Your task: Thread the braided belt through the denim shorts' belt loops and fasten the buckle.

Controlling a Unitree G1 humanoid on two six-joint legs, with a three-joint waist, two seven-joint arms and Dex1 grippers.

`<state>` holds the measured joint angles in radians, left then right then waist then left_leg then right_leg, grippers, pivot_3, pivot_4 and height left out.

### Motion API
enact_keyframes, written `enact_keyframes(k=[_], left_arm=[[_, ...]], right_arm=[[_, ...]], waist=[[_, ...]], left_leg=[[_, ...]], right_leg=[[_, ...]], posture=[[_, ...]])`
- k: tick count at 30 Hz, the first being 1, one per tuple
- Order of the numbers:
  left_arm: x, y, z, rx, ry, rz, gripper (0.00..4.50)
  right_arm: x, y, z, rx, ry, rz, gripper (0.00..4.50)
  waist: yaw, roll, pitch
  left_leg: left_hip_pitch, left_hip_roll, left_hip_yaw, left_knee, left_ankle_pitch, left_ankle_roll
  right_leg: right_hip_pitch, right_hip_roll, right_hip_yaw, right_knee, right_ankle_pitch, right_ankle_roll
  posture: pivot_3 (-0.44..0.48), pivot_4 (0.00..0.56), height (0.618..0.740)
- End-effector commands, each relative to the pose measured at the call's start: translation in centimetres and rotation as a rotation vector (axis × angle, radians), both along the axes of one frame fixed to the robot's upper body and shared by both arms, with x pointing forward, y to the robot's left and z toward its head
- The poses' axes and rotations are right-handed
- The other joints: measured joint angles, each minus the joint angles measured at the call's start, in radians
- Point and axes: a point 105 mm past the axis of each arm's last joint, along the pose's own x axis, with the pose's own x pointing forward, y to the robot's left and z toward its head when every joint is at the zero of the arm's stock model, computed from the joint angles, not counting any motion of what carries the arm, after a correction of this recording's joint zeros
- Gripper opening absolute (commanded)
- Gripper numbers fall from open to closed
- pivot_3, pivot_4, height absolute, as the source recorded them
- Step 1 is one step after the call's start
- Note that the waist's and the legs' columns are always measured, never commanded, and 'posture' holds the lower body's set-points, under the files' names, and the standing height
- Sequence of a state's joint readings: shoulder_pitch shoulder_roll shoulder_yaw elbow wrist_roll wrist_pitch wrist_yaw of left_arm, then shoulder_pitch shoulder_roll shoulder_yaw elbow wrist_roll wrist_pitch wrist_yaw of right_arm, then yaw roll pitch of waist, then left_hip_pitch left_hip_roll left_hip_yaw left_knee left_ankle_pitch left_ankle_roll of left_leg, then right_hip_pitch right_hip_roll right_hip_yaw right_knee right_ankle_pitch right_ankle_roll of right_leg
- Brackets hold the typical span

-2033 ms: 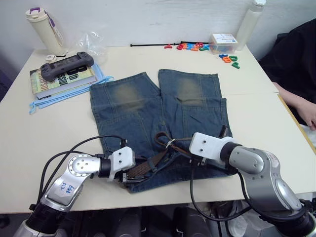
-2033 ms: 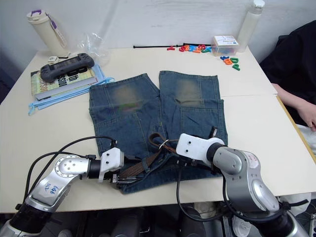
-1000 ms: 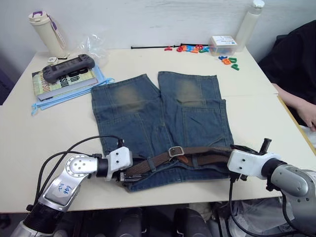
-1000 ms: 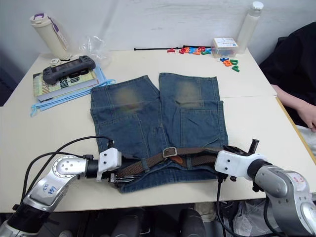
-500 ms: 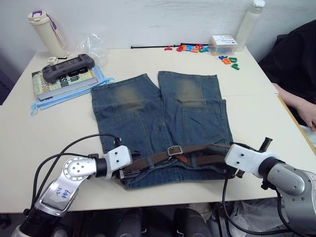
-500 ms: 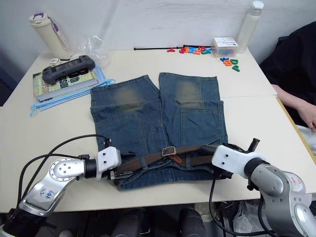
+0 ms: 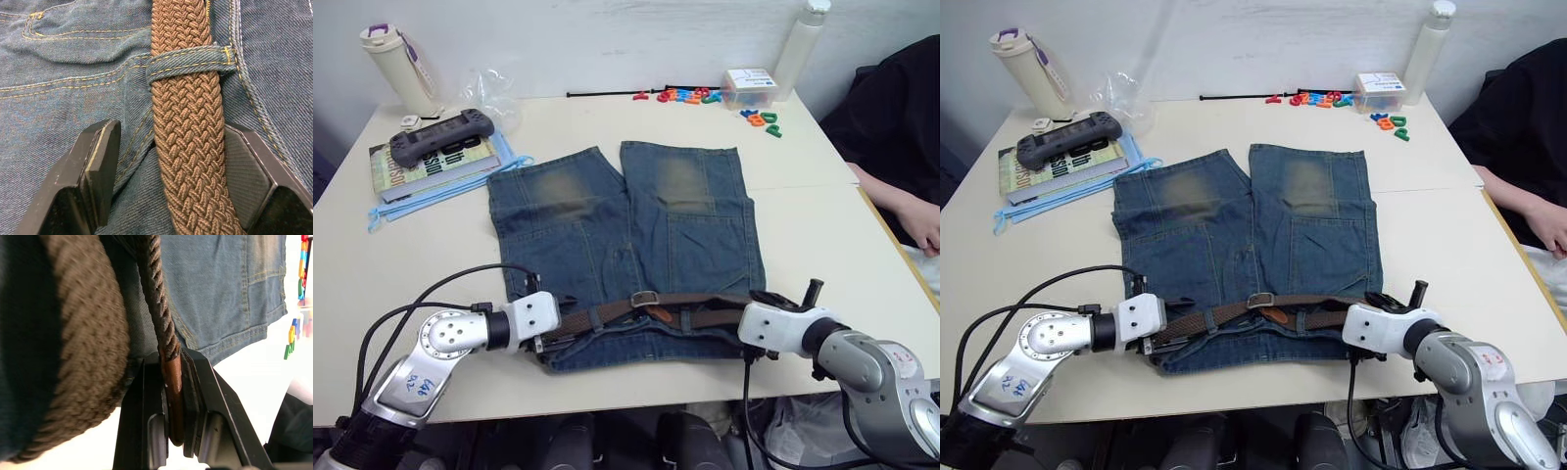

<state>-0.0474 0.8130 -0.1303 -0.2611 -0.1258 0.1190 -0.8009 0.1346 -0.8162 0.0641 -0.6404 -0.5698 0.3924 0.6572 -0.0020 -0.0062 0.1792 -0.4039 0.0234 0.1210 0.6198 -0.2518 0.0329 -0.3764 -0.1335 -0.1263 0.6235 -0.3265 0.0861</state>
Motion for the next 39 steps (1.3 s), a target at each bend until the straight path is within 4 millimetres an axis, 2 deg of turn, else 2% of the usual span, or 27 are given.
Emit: enact_keyframes(k=[1,5,9,16,20,22,26,33,37,39], left_arm=[[-0.4,3.9,-2.9,0.127,0.111,0.122,3.26],[-0.2,3.4,-2.5,0.104,0.093,0.124,3.26],[0.0,3.1,-2.2,0.093,0.081,0.126,3.26],[0.1,2.7,-2.0,0.075,0.069,0.126,3.32],[0.4,2.5,-1.7,0.059,0.057,0.128,3.32],[0.6,2.1,-1.3,0.028,0.047,0.124,3.32],[0.4,1.3,0.4,-0.086,0.046,0.099,3.32],[-1.3,2.0,4.4,-0.317,0.094,0.081,3.32],[-2.4,2.4,5.7,-0.407,0.163,0.074,3.32],[-2.8,2.3,5.8,-0.429,0.195,0.075,3.86]], right_arm=[[0.9,-3.0,1.1,-0.043,-0.066,-0.133,0.00],[0.5,-0.9,0.9,0.063,-0.028,-0.068,0.00],[-0.1,-0.7,0.7,0.115,0.018,-0.075,0.00],[-0.2,-2.1,2.5,0.201,0.004,-0.149,3.20],[-0.9,-2.5,4.3,0.286,0.018,-0.139,3.20],[-1.2,-1.1,5.4,0.416,0.047,-0.087,3.20],[-1.7,1.2,5.4,0.566,0.128,-0.027,3.20],[-0.2,2.5,5.9,0.679,0.126,-0.013,3.20],[0.7,2.9,6.7,0.743,0.118,0.002,3.20],[1.1,2.7,6.8,0.747,0.114,-0.002,3.26]], waist=[[0.000,0.000,0.000],[0.001,0.000,0.000],[0.000,0.000,0.000],[-0.001,0.001,0.000],[0.000,0.001,0.000],[-0.001,0.002,0.000],[0.001,0.001,0.001],[-0.001,-0.003,0.004],[-0.002,-0.005,0.005],[0.002,-0.005,0.006]], left_leg=[[0.000,0.001,0.000,0.000,0.000,-0.001],[0.001,0.003,0.000,0.000,0.000,-0.004],[0.002,0.005,0.000,0.000,0.000,-0.005],[0.002,0.005,0.000,0.000,0.000,-0.005],[0.002,0.006,0.000,0.000,0.000,-0.005],[0.002,0.006,0.000,0.000,0.000,-0.005],[0.002,0.006,-0.001,0.000,0.000,-0.005],[-0.003,0.005,-0.001,0.000,-0.001,-0.005],[-0.003,0.005,-0.001,0.000,-0.001,-0.006],[-0.003,0.005,-0.001,0.000,-0.001,-0.006]], right_leg=[[0.000,0.001,0.000,0.000,0.000,-0.001],[0.000,0.004,0.000,0.002,-0.002,-0.004],[-0.001,0.005,-0.001,0.004,-0.003,-0.005],[-0.001,0.005,0.000,0.004,-0.003,-0.005],[-0.001,0.006,0.000,0.004,-0.003,-0.006],[-0.001,0.006,0.000,0.004,-0.003,-0.006],[-0.001,0.006,0.000,0.004,-0.003,-0.006],[-0.004,0.005,-0.001,0.002,-0.003,-0.006],[-0.004,0.005,-0.001,0.003,-0.003,-0.006],[-0.004,0.005,-0.001,0.002,-0.003,-0.006]], posture=[[0.000,0.150,0.717],[0.000,0.150,0.717],[0.000,0.150,0.717],[0.000,0.150,0.717],[0.000,0.150,0.717],[0.000,0.150,0.717],[0.000,0.150,0.717],[0.000,0.150,0.717],[0.000,0.150,0.717],[0.000,0.150,0.717]])
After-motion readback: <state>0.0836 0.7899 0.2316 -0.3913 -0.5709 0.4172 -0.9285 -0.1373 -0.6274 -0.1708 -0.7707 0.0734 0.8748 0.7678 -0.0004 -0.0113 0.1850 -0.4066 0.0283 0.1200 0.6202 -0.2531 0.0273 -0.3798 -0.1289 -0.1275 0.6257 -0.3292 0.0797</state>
